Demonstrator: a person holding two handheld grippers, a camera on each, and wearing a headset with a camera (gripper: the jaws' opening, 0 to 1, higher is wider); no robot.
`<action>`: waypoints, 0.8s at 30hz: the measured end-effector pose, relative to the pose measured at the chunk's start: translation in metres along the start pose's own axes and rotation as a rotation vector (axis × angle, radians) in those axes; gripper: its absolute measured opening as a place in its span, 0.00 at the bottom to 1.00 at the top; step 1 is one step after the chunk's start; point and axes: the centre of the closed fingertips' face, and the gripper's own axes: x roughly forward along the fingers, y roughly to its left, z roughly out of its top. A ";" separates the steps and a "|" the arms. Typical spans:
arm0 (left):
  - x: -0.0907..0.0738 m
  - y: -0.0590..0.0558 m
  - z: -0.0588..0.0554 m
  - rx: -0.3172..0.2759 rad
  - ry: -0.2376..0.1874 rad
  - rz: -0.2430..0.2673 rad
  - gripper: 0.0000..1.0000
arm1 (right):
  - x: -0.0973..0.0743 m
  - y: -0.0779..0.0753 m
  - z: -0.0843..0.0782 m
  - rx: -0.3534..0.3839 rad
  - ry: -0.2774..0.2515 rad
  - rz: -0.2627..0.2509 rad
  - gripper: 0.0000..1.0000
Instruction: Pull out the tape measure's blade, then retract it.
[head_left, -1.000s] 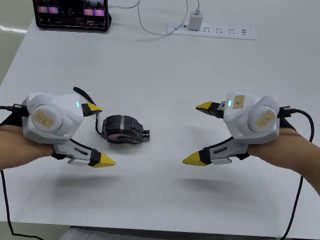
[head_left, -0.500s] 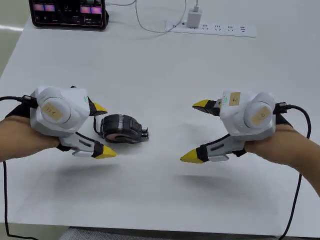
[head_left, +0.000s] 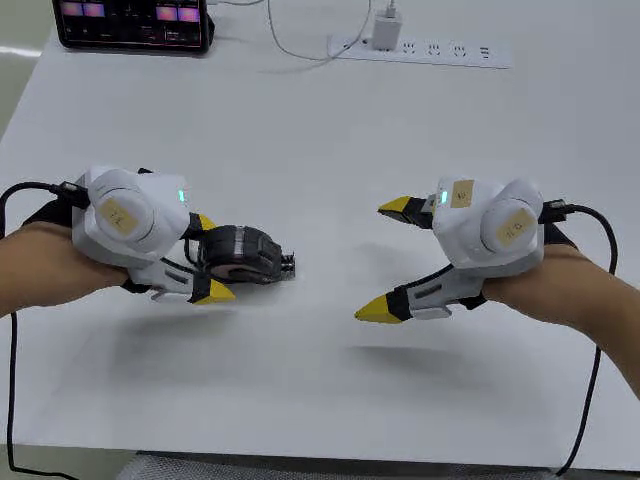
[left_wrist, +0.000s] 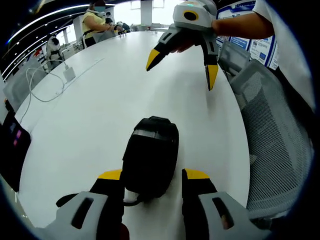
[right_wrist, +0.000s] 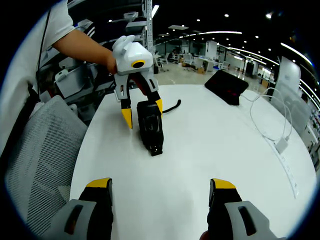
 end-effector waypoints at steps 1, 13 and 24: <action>0.000 0.000 0.000 0.002 0.001 0.000 0.39 | 0.000 0.000 0.000 -0.001 0.001 0.001 0.77; 0.002 0.005 -0.003 0.016 0.016 0.006 0.32 | 0.004 0.000 -0.001 0.000 0.005 0.008 0.75; 0.002 0.006 -0.004 0.042 0.042 -0.018 0.29 | 0.009 0.000 0.000 -0.005 0.006 0.016 0.72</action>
